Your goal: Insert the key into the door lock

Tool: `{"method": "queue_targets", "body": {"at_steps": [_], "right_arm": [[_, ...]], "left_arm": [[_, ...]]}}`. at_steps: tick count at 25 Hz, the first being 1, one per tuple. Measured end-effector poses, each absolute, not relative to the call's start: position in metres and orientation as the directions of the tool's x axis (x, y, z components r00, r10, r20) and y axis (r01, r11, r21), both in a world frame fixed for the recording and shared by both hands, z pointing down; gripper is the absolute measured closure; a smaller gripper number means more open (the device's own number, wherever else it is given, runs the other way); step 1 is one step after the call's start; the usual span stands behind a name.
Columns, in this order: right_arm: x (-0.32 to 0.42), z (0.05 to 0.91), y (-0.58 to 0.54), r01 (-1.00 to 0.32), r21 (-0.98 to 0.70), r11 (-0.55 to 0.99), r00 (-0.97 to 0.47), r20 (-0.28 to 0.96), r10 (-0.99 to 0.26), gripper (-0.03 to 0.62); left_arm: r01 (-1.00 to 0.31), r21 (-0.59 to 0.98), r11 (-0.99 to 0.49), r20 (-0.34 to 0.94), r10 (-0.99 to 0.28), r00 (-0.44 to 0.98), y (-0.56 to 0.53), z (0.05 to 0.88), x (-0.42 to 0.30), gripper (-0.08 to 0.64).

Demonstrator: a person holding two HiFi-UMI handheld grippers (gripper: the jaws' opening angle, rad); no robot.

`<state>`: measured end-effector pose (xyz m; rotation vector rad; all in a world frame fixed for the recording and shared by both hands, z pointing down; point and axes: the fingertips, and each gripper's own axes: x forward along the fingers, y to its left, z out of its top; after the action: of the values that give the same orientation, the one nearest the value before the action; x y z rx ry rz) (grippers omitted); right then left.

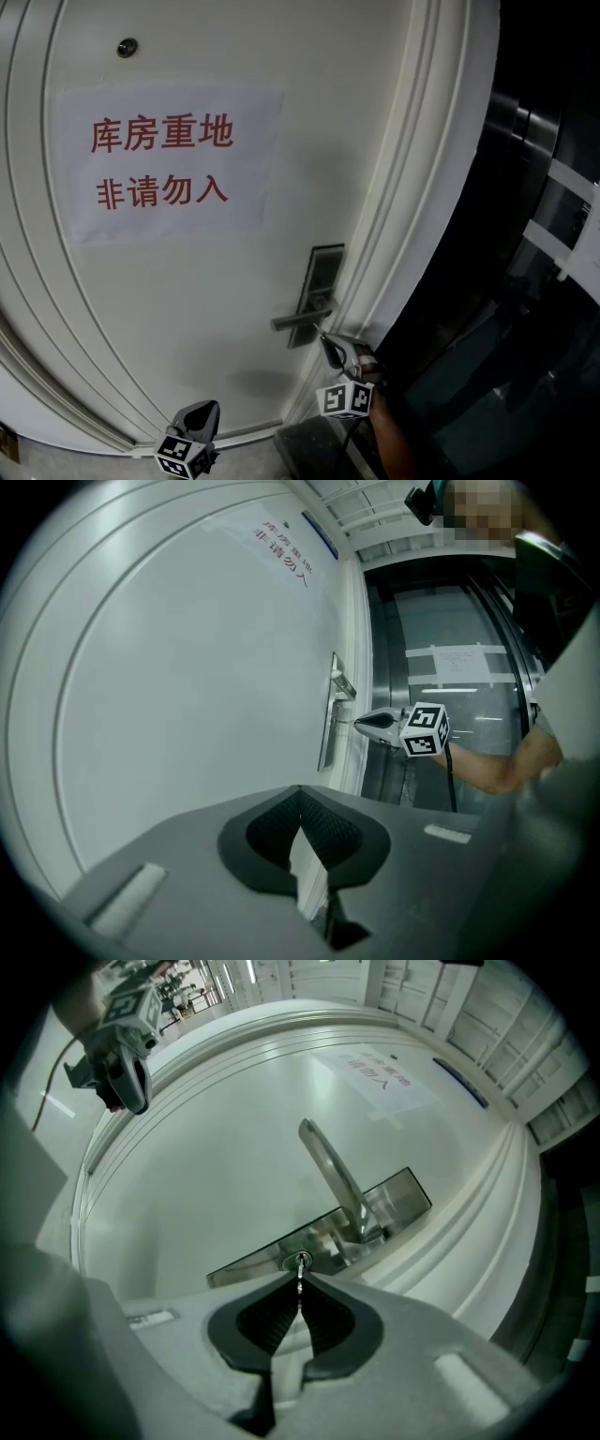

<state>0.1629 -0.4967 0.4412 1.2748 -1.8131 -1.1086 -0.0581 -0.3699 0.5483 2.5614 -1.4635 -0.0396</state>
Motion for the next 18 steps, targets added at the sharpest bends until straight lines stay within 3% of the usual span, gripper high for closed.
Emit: {"method": "queue_targets", "body": {"at_steps": [18], "right_arm": [[0.1605,0.4381,-0.4981,-0.256,0.96,0.115,-0.239,0.052,-0.97,0.581]], "left_arm": [[-0.836,0.185,-0.517,0.067,-0.842,0.536,-0.3719,0.5467,-0.0502,0.557]]}}
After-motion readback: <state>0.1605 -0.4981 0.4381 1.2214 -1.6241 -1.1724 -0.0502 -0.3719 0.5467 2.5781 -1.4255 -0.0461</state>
